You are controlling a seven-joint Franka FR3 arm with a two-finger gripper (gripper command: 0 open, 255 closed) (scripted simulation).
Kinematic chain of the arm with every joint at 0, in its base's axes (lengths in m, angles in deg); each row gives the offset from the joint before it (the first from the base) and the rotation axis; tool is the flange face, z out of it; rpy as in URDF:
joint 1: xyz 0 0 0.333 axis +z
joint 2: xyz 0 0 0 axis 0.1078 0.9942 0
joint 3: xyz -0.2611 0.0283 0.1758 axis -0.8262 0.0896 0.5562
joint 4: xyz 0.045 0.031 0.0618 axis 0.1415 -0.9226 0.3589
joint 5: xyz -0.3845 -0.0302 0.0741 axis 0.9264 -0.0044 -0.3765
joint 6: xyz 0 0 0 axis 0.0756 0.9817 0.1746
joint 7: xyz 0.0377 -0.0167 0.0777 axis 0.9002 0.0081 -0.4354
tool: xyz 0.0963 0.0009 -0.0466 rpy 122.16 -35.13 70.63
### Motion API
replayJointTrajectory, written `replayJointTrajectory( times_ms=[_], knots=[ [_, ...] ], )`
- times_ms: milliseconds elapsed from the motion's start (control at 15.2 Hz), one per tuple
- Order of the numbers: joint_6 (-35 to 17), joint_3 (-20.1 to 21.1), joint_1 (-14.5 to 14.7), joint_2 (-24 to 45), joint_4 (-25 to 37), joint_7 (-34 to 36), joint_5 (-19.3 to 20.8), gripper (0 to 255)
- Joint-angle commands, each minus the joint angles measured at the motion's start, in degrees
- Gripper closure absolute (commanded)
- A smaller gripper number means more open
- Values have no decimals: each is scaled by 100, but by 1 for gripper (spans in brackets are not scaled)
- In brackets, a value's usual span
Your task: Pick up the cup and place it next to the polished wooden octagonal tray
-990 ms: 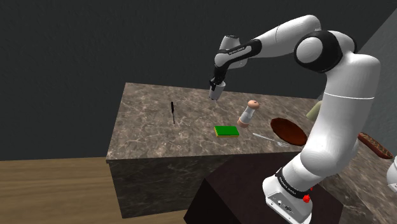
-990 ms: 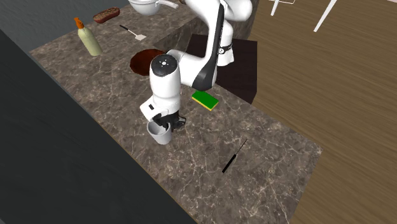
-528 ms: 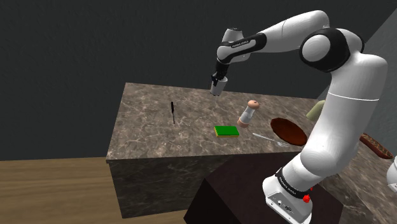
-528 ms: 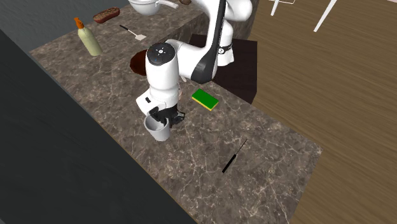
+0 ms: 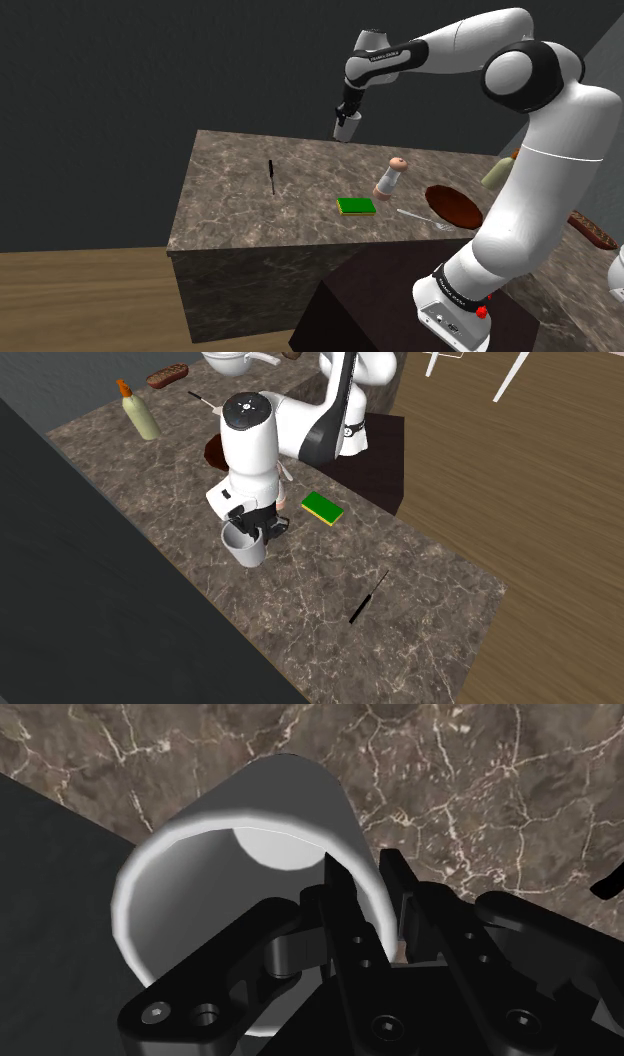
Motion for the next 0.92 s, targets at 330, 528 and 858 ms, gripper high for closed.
replayJointTrajectory(
  times_ms=[330,528,858],
  knots=[
    [477,2,10,-190,287,-18,-2,255],
    [684,2,12,-257,427,-30,-4,255],
    [1037,2,14,-342,696,-51,-8,255]
  ],
)
